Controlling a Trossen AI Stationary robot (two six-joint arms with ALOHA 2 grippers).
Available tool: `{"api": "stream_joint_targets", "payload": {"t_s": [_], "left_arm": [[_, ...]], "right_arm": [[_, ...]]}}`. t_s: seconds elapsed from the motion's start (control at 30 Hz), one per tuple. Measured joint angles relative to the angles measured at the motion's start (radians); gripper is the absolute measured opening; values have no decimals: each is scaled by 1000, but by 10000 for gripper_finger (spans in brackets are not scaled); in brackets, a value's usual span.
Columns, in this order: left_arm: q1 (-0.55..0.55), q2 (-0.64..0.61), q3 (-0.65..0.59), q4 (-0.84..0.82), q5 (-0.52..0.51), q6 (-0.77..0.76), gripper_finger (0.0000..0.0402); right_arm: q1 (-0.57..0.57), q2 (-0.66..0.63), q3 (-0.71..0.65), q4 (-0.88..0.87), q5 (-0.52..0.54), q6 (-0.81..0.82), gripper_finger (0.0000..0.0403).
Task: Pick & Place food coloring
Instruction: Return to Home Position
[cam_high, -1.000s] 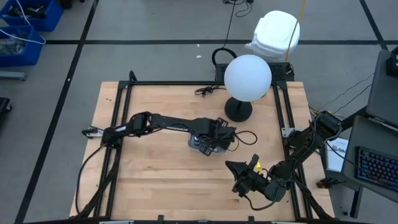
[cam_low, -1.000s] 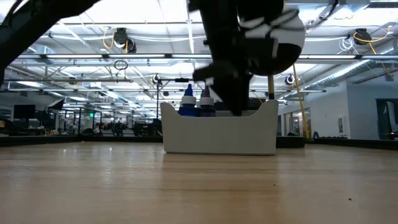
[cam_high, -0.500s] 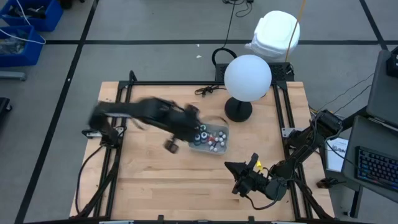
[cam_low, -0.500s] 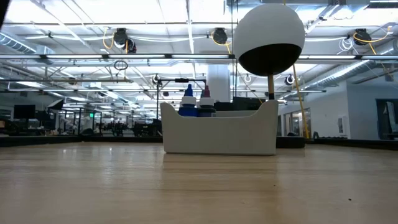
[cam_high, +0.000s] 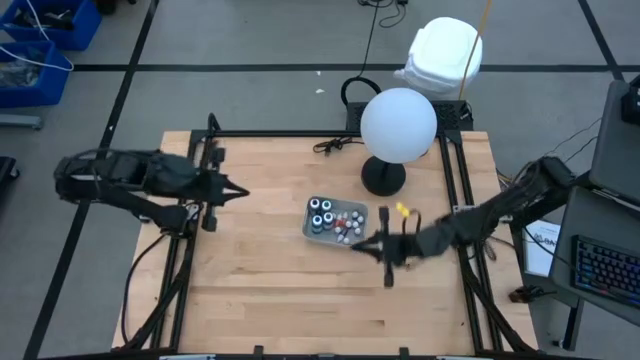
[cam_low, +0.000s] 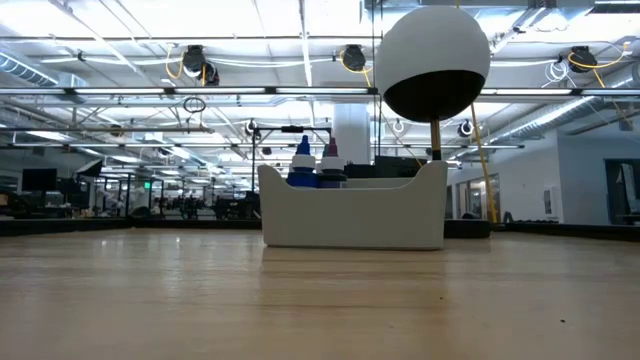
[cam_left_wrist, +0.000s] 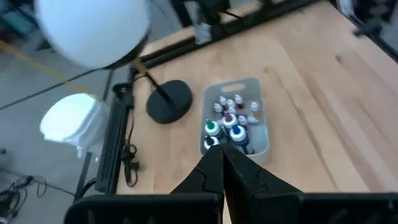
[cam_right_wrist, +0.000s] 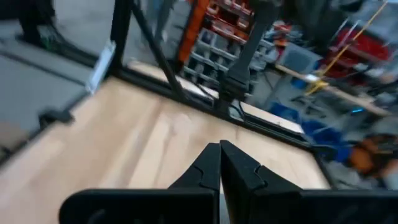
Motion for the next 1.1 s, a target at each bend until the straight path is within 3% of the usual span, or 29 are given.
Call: {"api": "stream_joint_targets", "payload": {"t_s": [0.13,0.37,0.43,0.53,0.7,0.87,1.1], "left_arm": [[2,-165,-266,215,-43,-58,8],[35,-385,-622,499,-48,-14,6],[58,-435,-691,583,-10,-31,5],[71,-492,-769,671,90,-40,4],[73,-574,-883,760,85,-14,3],[98,-596,-1002,991,244,30,5],[182,-590,-1060,1002,272,-67,13]], "right_arm": [[-106,-121,-57,-21,-141,51,0],[-212,-377,-235,-20,-156,137,0],[-250,-459,-296,-18,-211,182,0],[-293,-577,-402,36,-257,232,0],[-309,-723,-578,165,-250,251,0],[-311,-771,-705,248,-193,251,0],[-328,-816,-767,318,-197,255,0]]}}
